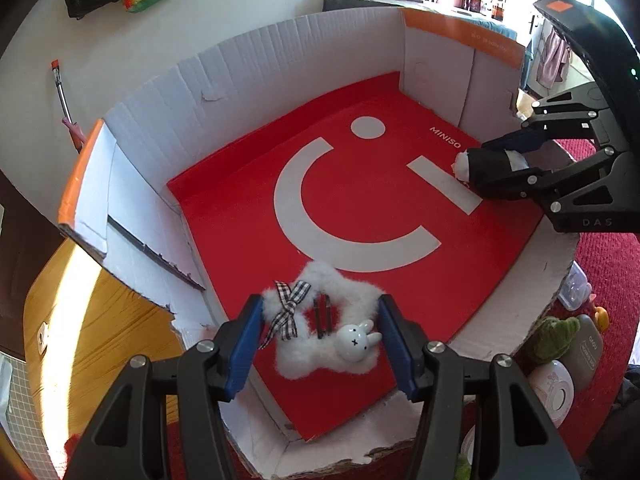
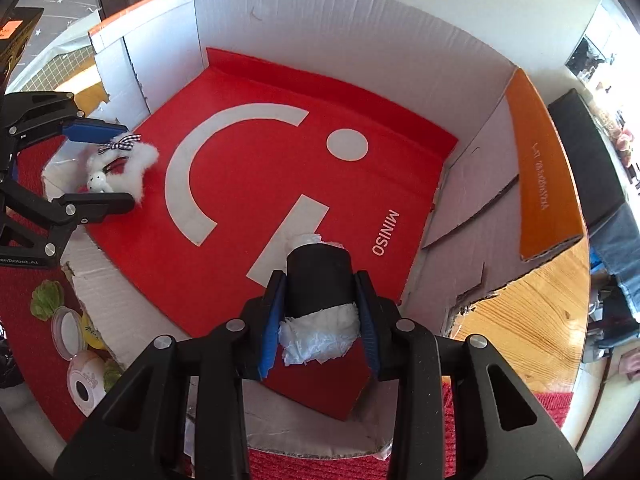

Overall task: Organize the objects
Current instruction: 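Carry bunny and roll into the box and open both grippers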

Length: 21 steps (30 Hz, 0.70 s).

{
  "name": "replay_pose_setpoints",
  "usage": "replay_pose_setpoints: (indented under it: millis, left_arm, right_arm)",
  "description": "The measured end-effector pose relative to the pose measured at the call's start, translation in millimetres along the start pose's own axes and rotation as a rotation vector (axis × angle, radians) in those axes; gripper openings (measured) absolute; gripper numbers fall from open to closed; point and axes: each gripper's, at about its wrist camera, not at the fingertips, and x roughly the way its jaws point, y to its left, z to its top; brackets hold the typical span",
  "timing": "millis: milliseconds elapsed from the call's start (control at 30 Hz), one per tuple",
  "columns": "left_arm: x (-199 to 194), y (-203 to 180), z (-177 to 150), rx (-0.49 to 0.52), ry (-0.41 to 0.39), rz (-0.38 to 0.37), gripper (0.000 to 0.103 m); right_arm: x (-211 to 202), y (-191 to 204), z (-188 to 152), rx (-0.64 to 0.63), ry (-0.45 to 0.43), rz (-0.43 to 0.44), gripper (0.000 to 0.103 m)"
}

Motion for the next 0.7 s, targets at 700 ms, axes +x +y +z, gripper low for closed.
replay_pose_setpoints:
  millis: [700]
  left_arm:
    - [3, -1, 1, -0.001, -0.001, -0.011, 0.061]
  right_arm:
    - [3, 1, -23, -0.004, 0.018, 0.028, 0.044]
